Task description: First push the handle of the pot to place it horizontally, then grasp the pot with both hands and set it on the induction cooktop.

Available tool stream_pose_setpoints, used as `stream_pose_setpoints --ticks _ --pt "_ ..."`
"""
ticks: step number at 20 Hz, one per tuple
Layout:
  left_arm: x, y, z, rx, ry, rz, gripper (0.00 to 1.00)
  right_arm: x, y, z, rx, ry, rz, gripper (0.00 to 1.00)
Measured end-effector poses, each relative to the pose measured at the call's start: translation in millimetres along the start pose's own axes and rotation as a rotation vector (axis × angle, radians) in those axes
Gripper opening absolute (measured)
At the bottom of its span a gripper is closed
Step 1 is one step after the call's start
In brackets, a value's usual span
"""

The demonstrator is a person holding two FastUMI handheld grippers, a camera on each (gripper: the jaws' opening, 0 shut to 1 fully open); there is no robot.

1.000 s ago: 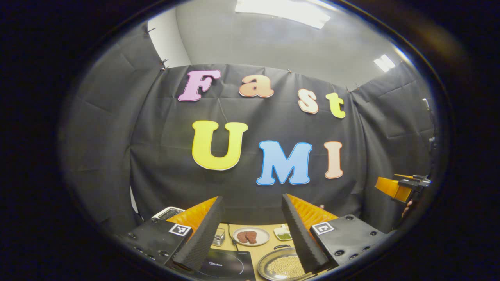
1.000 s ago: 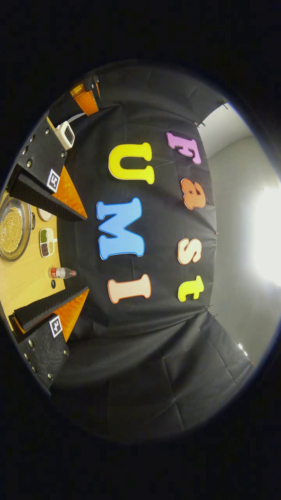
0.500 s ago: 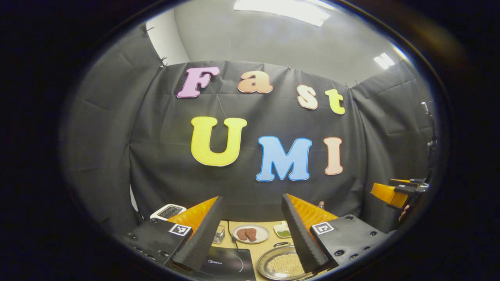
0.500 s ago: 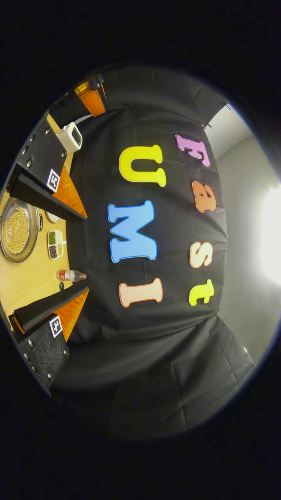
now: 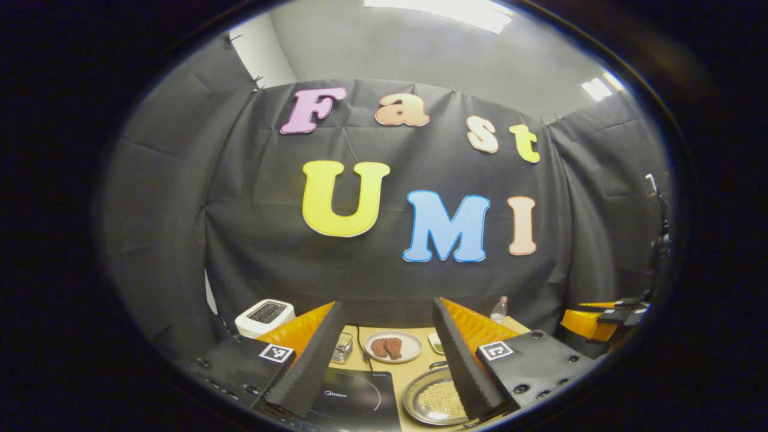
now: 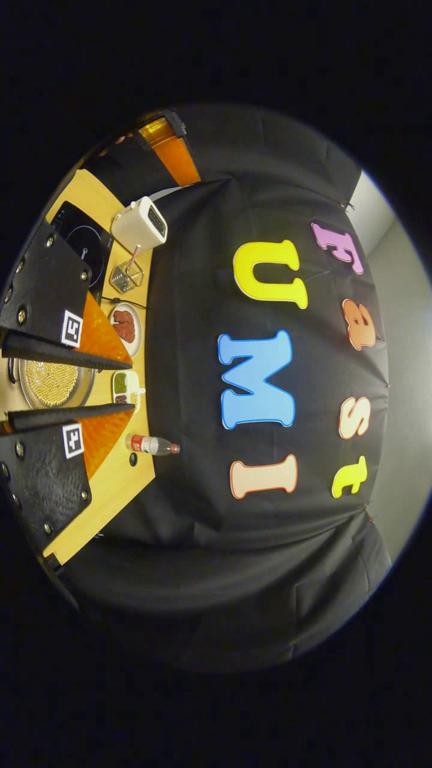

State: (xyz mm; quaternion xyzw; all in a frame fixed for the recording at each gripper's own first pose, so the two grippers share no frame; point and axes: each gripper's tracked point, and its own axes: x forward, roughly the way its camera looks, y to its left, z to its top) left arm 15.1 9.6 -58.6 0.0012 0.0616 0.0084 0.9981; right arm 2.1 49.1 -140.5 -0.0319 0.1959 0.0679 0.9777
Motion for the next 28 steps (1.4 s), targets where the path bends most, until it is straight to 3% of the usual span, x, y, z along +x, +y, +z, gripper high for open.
stream_pose_setpoints --ticks 2,5,6,15,20,23,28 --pt "0.8 3.7 -1.1 0.014 -0.003 0.006 0.94 4.1 17.7 -22.4 0.007 0.083 0.057 0.24" --pt "-1.8 8.0 -2.0 0.031 0.0 0.017 0.96 8.3 41.3 -55.5 0.006 0.204 0.148 0.22" --pt "-3.5 9.4 -4.2 0.032 0.003 0.02 0.96 11.2 45.5 -67.6 0.006 0.238 0.168 0.03" --pt "-12.7 22.1 -10.7 0.042 0.028 0.062 0.94 -1.9 82.1 -174.1 0.076 0.613 0.337 0.04" --pt "-17.5 17.3 -10.7 0.063 0.026 0.06 0.94 -17.0 86.5 -225.6 0.081 0.794 0.355 0.05" --pt "-15.4 14.0 -10.3 0.066 0.03 0.05 0.96 -24.3 96.9 -251.1 0.145 0.889 0.376 0.04" --pt "-19.7 18.0 -9.0 0.081 0.029 0.056 0.94 -20.1 106.3 -279.4 0.219 0.969 0.368 0.05"
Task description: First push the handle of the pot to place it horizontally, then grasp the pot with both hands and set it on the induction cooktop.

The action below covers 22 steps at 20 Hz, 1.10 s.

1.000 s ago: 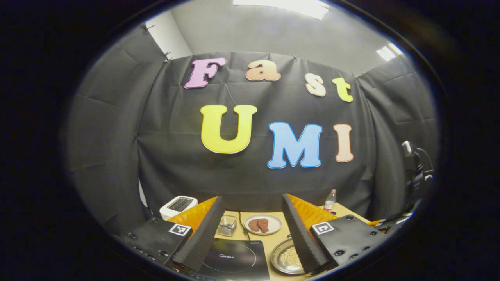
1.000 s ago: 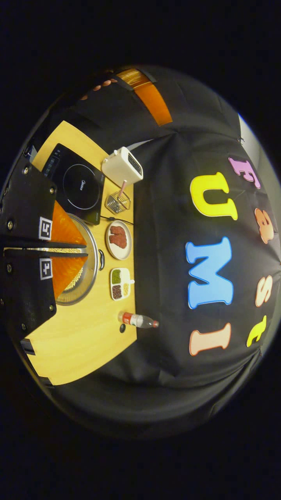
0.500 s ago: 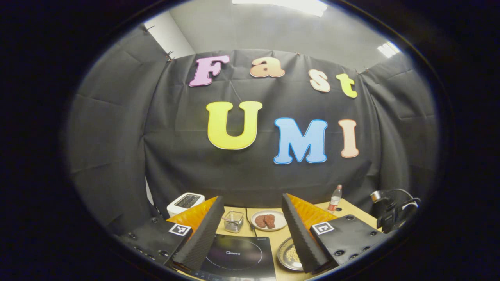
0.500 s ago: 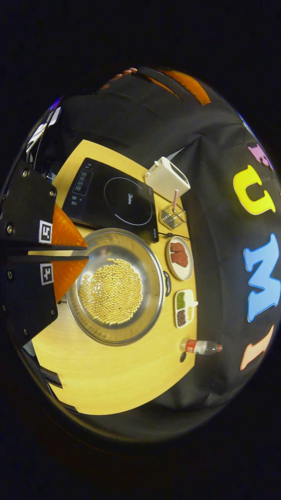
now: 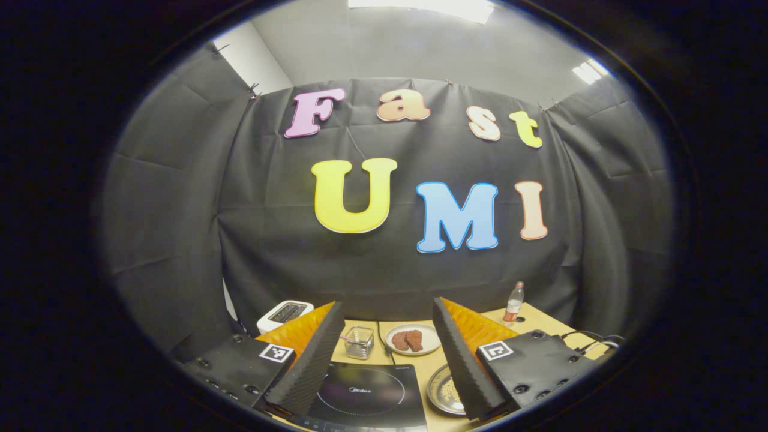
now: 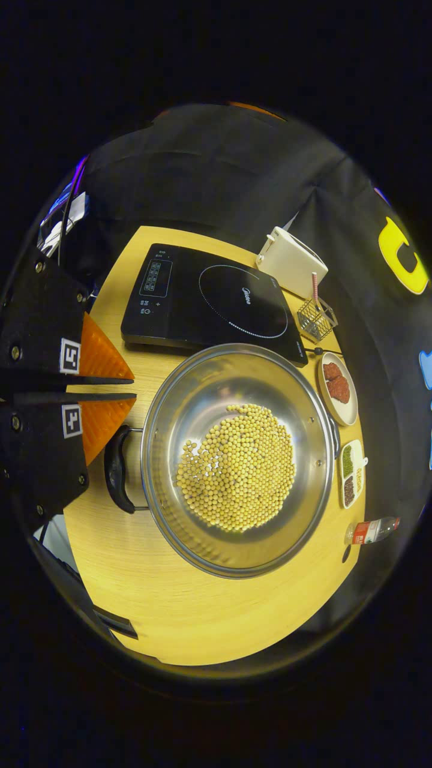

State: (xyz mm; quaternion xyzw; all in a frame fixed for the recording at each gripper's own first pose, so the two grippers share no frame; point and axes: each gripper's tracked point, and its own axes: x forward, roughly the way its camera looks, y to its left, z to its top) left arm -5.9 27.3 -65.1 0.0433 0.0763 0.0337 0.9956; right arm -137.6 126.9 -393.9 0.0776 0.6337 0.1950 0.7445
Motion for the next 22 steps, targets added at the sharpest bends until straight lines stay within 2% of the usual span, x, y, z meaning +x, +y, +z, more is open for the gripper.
stream_pose_setpoints --ticks 6,9,12,17,22 --pt "-4.9 11.8 -5.4 0.0 0.015 0.031 0.94 19.8 -16.5 -0.6 0.1 0.014 -0.006 0.05" --pt "-4.8 10.2 -7.1 0.003 0.021 0.032 0.94 22.5 -14.3 1.9 0.219 0.014 0.057 0.02" --pt "-5.0 3.7 -6.4 0.008 0.02 0.026 0.94 21.2 -17.6 2.1 0.259 0.009 0.079 0.01" --pt "0.2 -8.2 -4.5 0.005 0.018 -0.001 0.94 13.9 -29.7 4.5 0.268 0.008 0.057 0.01" --pt "2.7 -21.8 -5.0 0.013 0.021 -0.032 0.94 6.3 -52.7 5.2 0.234 0.004 -0.026 0.01"
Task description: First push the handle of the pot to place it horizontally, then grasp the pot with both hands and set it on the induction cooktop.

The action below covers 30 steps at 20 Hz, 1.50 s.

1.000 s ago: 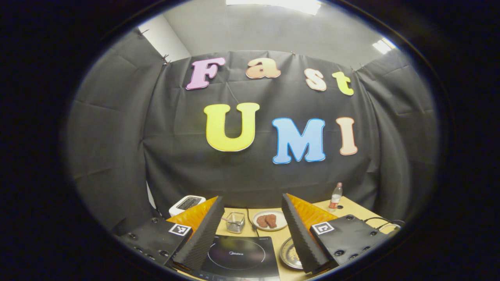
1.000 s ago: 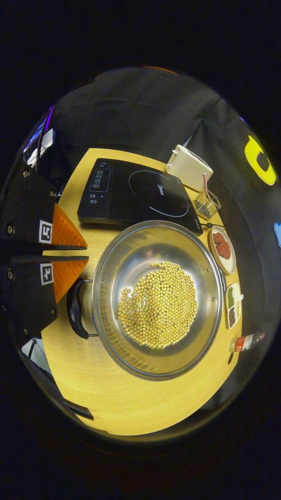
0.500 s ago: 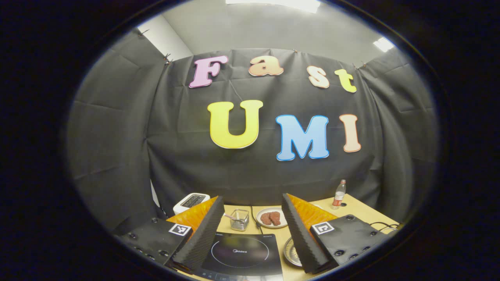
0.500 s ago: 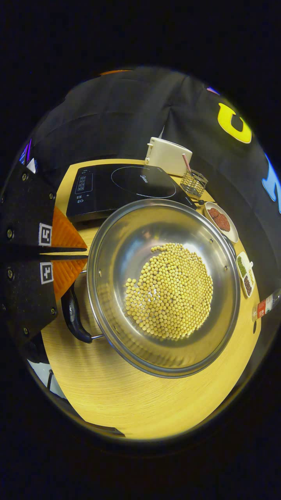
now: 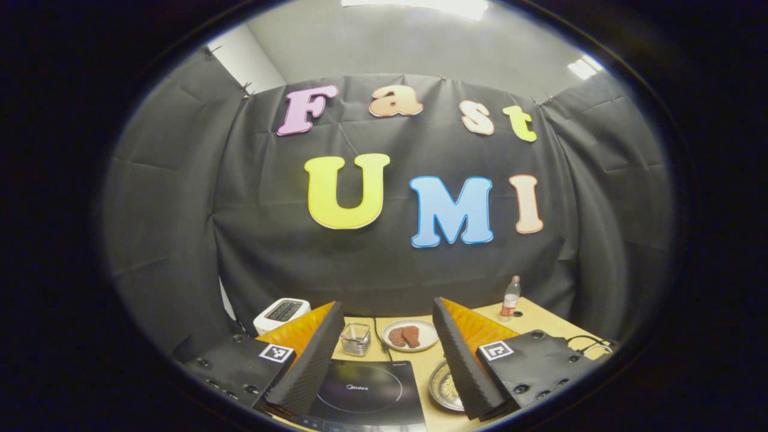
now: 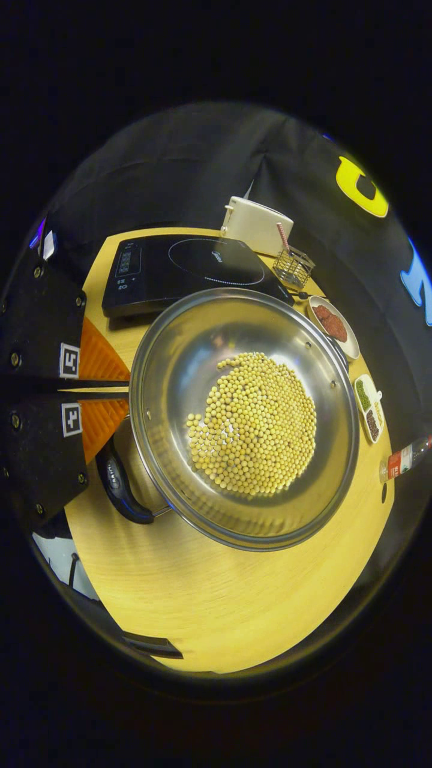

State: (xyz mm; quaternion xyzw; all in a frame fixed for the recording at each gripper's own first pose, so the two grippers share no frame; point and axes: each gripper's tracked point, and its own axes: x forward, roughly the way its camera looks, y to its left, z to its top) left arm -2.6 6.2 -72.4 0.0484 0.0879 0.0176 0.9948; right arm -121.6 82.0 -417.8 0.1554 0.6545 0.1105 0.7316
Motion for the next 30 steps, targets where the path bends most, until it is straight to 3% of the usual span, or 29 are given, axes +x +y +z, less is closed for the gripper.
stream_pose_setpoints --ticks 9,30 --pt "7.1 -21.3 7.6 0.006 -0.012 -0.038 0.94 -11.3 -44.8 11.4 -0.007 0.016 -0.098 0.01" --pt "22.8 -62.6 3.1 0.003 0.0 0.041 0.94 -38.7 -141.8 65.0 -0.075 0.033 -0.243 0.01"
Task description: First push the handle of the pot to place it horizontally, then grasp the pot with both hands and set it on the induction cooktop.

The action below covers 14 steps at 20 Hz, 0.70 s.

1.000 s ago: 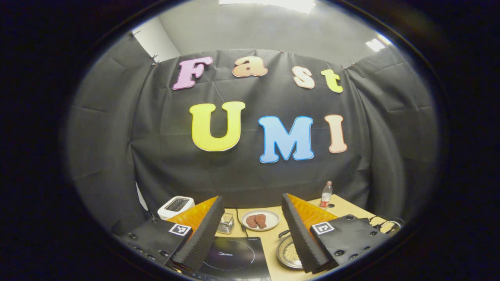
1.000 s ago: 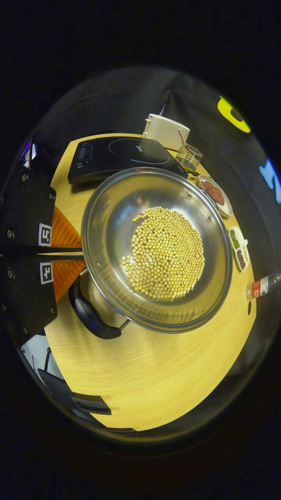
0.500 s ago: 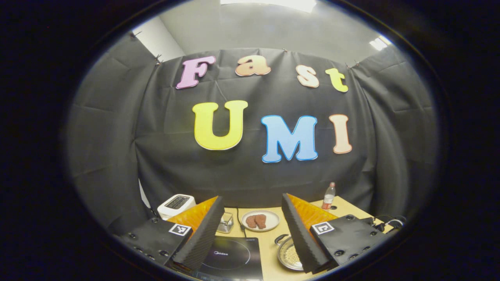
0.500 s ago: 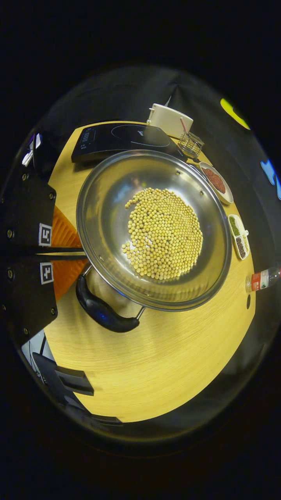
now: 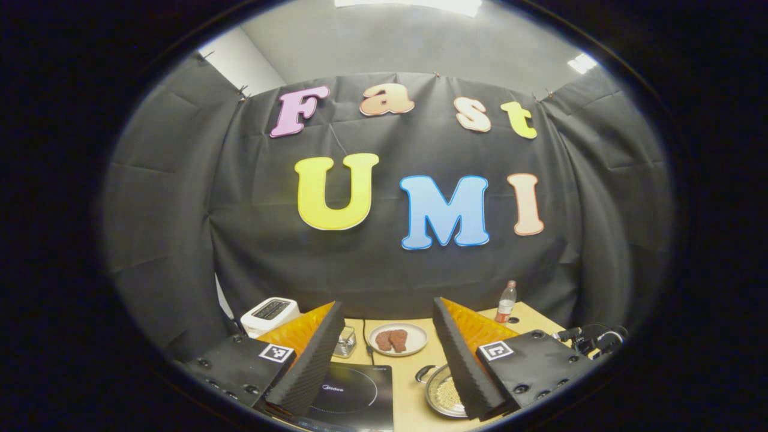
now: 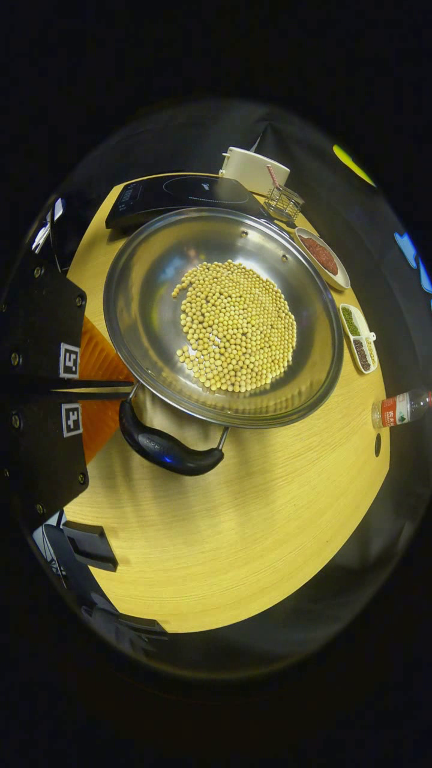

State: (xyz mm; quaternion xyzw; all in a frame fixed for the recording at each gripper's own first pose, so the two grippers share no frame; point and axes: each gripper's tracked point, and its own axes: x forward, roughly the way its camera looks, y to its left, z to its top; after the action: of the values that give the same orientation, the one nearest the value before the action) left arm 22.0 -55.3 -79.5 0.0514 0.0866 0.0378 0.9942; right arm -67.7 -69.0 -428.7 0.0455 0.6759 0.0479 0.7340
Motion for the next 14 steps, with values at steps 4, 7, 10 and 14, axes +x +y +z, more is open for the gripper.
stream_pose_setpoints --ticks 4,7,10,14 --pt "0.9 -6.1 -5.2 0.014 0.015 0.0 0.94 -1.0 -14.3 13.7 -0.02 -0.018 -0.03 0.01" --pt "4.2 -10.9 -16.4 0.009 0.045 -0.005 0.94 -1.8 -26.1 26.5 -0.052 -0.037 -0.064 0.01" --pt "6.4 -15.0 -24.3 0.019 0.068 -0.014 0.96 -1.3 -35.7 38.2 -0.065 -0.052 -0.087 0.01" --pt "9.1 -22.1 -29.3 0.034 0.077 -0.035 0.94 1.1 -45.6 54.9 -0.076 -0.07 -0.104 0.01"
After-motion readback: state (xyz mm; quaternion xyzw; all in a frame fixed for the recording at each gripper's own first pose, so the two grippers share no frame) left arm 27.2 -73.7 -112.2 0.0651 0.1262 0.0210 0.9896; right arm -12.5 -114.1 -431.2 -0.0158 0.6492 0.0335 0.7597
